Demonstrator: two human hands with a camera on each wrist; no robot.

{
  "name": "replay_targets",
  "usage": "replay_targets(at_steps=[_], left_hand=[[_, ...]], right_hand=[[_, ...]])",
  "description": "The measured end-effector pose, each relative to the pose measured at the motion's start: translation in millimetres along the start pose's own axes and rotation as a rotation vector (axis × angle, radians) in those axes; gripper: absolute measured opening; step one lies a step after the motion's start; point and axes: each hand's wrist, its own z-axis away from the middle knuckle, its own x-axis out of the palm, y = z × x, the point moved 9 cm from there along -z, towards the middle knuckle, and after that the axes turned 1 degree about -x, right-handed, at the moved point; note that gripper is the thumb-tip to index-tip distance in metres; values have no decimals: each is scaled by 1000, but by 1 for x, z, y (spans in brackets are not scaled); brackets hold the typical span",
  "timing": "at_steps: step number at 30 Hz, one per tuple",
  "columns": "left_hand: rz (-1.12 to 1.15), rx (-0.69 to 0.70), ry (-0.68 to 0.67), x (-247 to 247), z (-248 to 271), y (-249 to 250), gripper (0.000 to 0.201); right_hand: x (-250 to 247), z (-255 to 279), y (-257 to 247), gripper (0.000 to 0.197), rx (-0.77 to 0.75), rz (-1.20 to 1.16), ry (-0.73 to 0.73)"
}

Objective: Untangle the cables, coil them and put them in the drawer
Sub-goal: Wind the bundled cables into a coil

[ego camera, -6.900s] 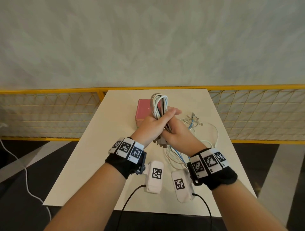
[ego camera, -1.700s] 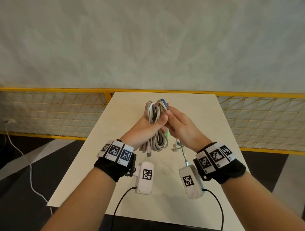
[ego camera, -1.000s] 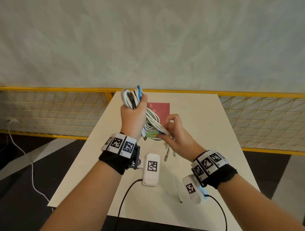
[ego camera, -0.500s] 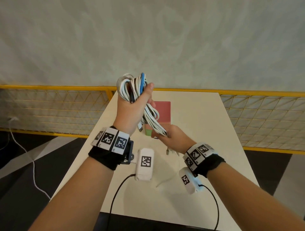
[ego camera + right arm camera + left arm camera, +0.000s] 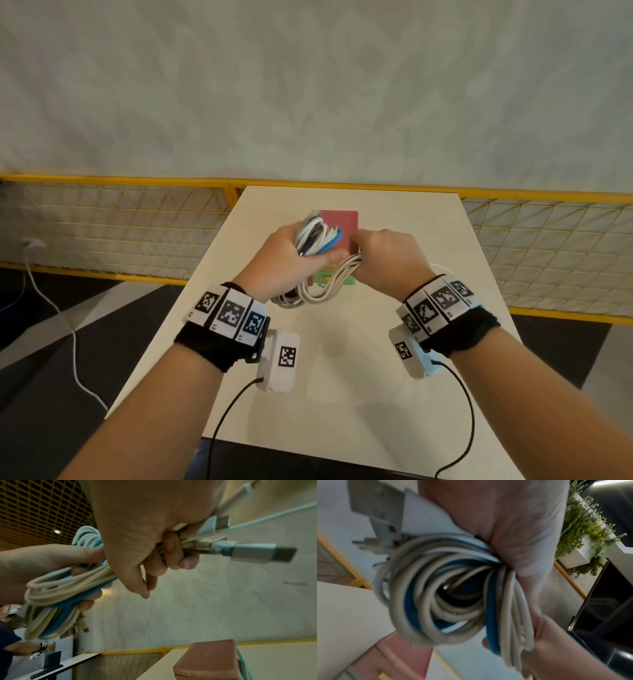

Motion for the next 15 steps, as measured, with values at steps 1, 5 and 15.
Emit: replay_targets(at_steps=[1,5,15], left_hand=[[28,-13,-33,9,2,-3,20],[147,-59,-74,33,5,-11,46],[169,-58,-71,29,9,-8,19]], right_hand=[[-3,-1,-3,29,-11,-1,8],[-9,-2,-14,52,-51,-48,15],[-12,4,12,79,-102,-673,-232]])
